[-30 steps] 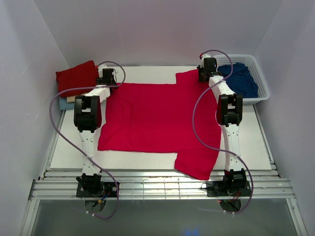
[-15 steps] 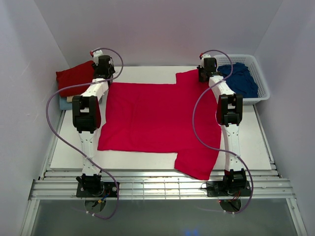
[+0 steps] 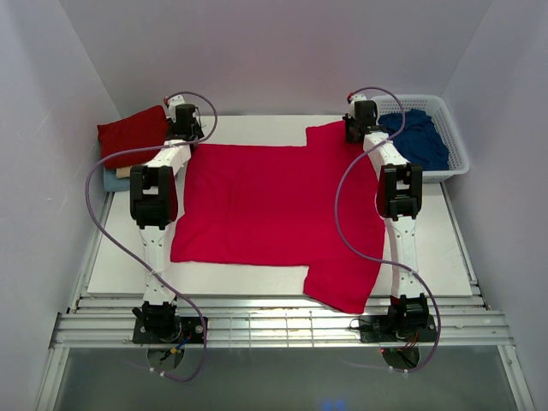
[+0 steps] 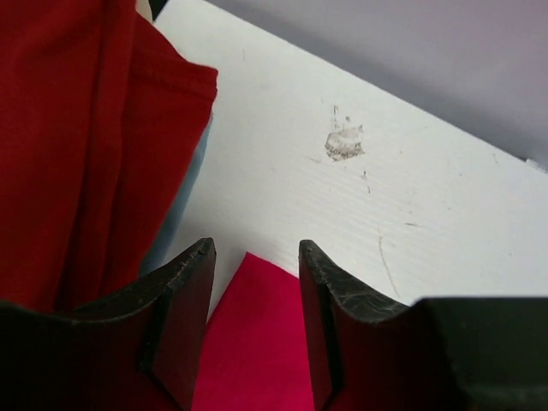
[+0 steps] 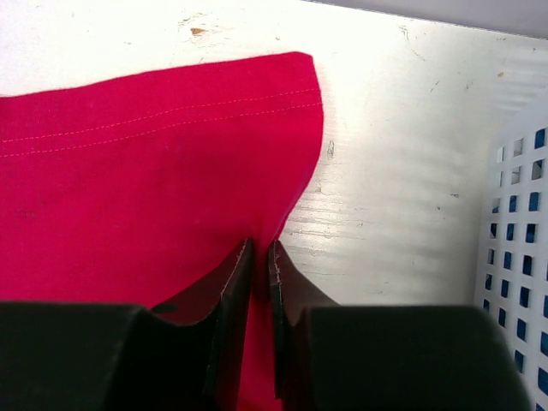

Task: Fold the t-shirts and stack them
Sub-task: Fold the tshirt

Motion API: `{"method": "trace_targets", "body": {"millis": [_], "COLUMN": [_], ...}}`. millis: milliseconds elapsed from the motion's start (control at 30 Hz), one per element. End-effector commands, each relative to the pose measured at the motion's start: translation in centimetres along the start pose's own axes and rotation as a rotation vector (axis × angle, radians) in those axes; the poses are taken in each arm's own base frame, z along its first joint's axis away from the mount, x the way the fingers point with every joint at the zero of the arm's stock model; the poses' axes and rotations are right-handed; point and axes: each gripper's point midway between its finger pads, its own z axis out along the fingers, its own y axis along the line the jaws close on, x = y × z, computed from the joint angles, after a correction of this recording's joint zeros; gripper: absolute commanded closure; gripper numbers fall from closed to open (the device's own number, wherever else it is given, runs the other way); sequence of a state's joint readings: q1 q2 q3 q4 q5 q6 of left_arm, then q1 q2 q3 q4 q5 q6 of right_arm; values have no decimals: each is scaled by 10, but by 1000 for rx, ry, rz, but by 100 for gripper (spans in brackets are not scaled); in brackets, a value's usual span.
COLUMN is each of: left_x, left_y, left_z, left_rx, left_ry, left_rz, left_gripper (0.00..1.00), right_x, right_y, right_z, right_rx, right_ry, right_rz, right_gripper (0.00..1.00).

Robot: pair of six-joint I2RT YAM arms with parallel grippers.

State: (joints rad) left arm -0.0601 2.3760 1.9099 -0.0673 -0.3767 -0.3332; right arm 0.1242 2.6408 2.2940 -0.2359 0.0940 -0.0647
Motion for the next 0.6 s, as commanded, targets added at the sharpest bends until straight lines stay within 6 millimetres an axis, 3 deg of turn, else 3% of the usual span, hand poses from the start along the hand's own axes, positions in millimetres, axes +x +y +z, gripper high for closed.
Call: {"method": "trace_targets", "body": {"millis": [0,567], "left_x": [6,31], "left_y": [-2,-3], "left_z": [1,10], "left_rx": [32,42], "left_ry": [34,112], "left_rz": [9,50], "left_gripper": [46,42], "right_x": [24,24], "right_y": [-12,-12], "right_z": [-6,-6], "right_rx": [25,29], "right_ry": [87,84], "right_rz": [-23,-22], "right_gripper": [82,82]}}
